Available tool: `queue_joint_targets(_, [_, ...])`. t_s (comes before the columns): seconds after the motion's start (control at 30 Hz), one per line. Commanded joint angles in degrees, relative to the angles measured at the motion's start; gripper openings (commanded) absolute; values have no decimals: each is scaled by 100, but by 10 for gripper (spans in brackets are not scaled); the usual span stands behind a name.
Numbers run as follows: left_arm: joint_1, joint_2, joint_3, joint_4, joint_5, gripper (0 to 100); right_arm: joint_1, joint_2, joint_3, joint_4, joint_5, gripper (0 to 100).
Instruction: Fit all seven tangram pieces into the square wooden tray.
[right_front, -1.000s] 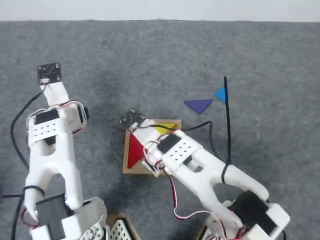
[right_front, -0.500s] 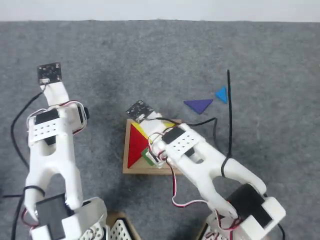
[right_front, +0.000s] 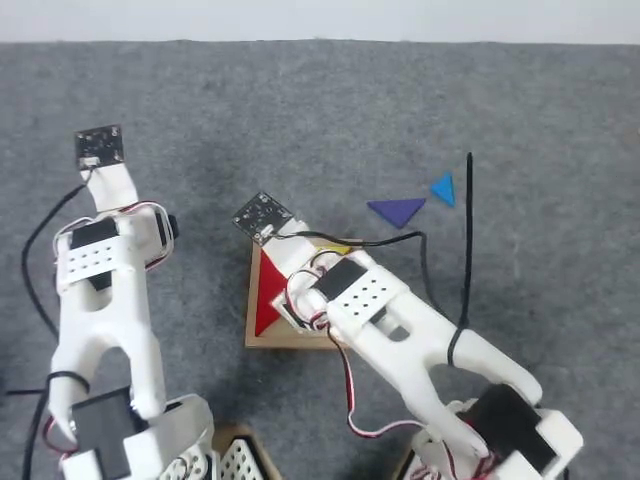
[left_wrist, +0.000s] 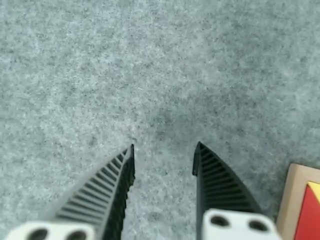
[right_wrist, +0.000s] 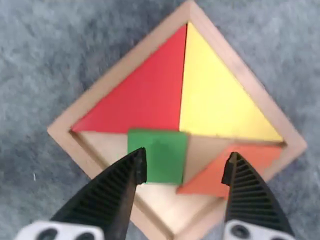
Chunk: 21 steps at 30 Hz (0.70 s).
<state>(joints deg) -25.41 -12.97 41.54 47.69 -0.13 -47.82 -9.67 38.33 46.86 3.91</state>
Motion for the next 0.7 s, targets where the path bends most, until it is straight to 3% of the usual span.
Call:
queue_joint_targets(0.0, [-26,-35,-48,-97,-26,189,-48,207,-352,-330,-229,248])
queue_joint_targets(0.67, [-26,-35,-48,-97,-26,189,-22,444,141,-312,-185,248])
